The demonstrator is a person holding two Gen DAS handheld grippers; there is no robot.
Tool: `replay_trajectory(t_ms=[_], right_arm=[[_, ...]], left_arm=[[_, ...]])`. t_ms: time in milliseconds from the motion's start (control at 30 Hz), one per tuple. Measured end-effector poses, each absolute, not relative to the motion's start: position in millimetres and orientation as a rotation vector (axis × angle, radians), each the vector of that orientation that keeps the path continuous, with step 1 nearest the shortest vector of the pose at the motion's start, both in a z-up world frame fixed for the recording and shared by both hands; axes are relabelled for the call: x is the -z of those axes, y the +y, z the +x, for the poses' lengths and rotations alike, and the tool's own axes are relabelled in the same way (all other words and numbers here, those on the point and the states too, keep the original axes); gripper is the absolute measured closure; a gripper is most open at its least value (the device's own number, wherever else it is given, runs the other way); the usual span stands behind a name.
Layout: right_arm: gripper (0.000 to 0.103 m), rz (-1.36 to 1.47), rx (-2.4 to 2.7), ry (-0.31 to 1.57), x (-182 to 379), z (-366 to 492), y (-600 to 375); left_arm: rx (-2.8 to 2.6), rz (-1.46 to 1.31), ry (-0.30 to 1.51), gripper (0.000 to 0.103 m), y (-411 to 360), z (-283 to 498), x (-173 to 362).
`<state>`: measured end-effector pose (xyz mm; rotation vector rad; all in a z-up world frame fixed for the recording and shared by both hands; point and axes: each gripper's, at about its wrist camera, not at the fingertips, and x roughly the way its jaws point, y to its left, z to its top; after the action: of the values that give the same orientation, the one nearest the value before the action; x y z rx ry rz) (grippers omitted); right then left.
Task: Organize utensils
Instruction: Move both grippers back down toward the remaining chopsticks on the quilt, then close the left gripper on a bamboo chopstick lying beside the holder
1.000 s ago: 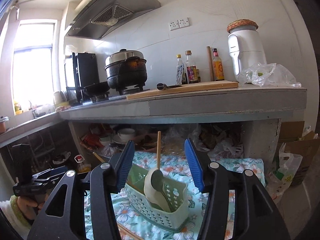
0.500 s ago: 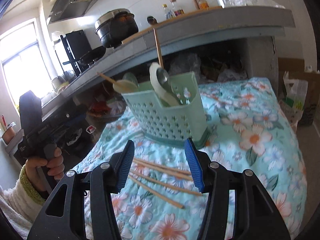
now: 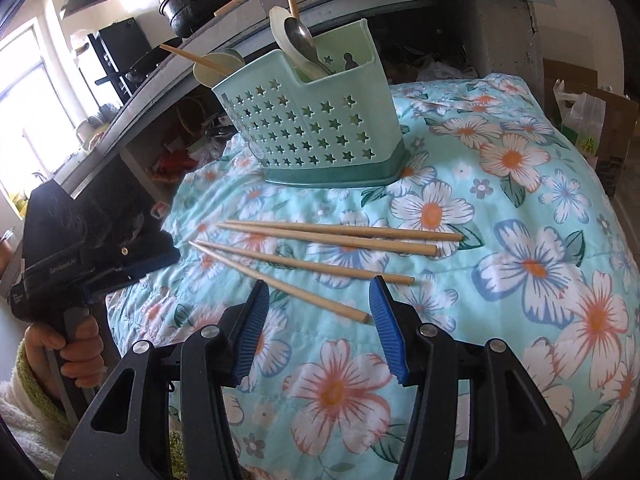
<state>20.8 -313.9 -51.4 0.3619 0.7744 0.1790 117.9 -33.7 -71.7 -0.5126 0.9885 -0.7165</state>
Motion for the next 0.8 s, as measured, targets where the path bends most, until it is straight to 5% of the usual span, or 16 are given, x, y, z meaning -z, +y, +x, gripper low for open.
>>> replay_trajectory(t_ms=[333, 600, 800], right_arm=[[0.052, 0.389, -0.159, 0.766, 52, 21, -321], [0.052, 0.401, -0.16, 0.762, 54, 22, -322], [0.052, 0.408, -0.154, 0.76, 54, 21, -324]], left_arm=[[0.659, -0.915, 1.138, 0.068, -19, 140, 126], [0.578, -0.949, 1.163, 0.09, -23, 149, 133], [0.571, -0.976, 1.157, 0.091, -23, 156, 138]])
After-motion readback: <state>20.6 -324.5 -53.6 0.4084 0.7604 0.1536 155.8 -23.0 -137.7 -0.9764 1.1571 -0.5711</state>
